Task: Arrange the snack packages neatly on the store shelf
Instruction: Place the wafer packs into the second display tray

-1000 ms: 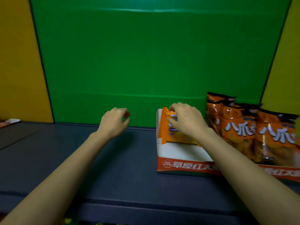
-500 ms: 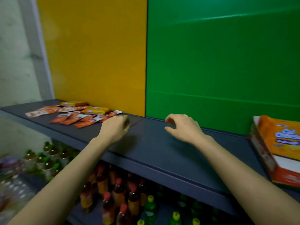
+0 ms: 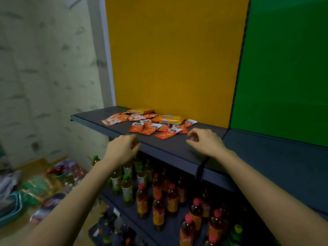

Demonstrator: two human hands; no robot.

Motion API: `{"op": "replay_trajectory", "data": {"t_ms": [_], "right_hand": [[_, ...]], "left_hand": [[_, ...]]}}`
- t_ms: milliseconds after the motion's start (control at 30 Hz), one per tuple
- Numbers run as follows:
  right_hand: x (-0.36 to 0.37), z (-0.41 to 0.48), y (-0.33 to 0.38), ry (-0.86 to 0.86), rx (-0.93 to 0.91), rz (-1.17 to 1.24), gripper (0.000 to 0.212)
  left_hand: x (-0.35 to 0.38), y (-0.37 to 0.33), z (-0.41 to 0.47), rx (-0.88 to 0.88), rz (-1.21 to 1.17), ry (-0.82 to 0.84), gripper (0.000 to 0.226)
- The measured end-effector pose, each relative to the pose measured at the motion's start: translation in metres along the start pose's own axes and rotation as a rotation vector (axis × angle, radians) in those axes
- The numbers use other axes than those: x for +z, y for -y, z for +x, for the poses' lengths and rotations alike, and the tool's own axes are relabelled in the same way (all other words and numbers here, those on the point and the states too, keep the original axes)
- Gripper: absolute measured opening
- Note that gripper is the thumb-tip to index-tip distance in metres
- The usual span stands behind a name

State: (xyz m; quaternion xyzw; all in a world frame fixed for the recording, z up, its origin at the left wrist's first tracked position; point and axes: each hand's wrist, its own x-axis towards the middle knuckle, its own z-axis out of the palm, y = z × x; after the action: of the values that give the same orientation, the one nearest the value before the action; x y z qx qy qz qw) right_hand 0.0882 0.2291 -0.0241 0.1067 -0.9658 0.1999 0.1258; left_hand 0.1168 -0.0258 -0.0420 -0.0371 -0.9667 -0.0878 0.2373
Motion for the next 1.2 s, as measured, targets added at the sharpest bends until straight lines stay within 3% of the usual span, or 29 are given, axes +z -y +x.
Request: {"op": "replay_trajectory", "data": {"t_ms": [233, 500, 867, 1200], "right_hand": [[0.028, 0.074, 0.024, -0.019, 0.078, -0.016, 0.037], [0.051, 0.184, 0.029, 0.035, 0.289, -0.163, 0.051], [0.084, 0.275, 0.013, 0.204, 0.563, -0.029, 0.085], [0.094, 0.310, -0.008, 0.168, 0.712, 0.235, 0.117]], "left_hand": [[0.017, 0.055, 0.041, -0.016, -0.061, -0.003, 0.022], [0.060, 0.109, 0.129, 0.030, -0.105, -0.029, 0.023], [0.097, 0.151, 0.258, 0.110, -0.194, -0.121, 0.021], [0.123, 0.211, 0.353, -0.005, -0.231, 0.056, 0.025]]}}
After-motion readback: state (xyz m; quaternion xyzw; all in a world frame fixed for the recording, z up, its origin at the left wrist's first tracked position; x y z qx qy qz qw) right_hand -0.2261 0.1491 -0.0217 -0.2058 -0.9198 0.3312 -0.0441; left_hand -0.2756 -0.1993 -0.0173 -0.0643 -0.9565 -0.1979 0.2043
